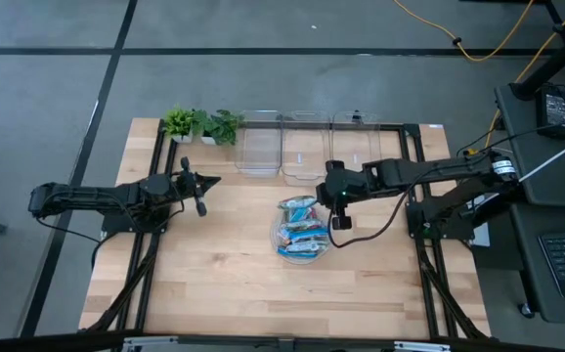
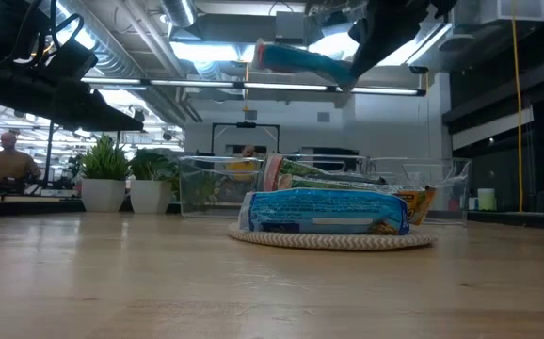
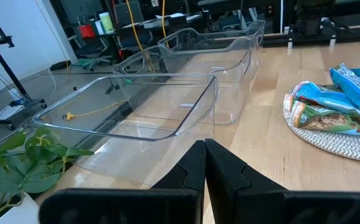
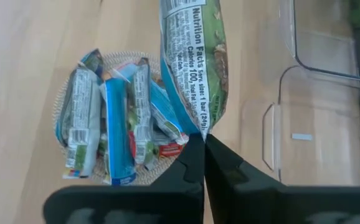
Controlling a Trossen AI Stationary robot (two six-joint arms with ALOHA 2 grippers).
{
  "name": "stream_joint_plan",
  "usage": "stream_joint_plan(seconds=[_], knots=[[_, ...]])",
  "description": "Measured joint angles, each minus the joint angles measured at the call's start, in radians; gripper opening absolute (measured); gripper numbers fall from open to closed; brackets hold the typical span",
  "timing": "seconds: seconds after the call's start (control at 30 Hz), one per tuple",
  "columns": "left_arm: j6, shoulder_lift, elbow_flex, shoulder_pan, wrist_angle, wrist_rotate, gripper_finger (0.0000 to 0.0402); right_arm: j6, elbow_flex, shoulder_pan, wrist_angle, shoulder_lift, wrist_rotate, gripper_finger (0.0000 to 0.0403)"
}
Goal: Pick and place Granola Bars by type
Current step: Put the red granola bar into the right transparent bin
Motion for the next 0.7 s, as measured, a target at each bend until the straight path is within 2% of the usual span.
stream_joint_plan(seconds=[0.47, 0.6, 0.7], knots=[[0.0, 0.0, 0.0, 0.0, 0.0, 0.0, 0.0004, 0.001, 0.01, -0.004, -0.035, 0.0, 0.003, 0.0005], [0.0, 0.0, 0.0, 0.0, 0.0, 0.0, 0.0004, 0.054, 0.093, -0.038, -0.106, 0.0, 0.007, 0.0006], [0.0, 0.0, 0.0, 0.0, 0.0, 0.0, 0.0004, 0.106, 0.211, -0.069, -0.227, 0.001, 0.09, 0.0006]])
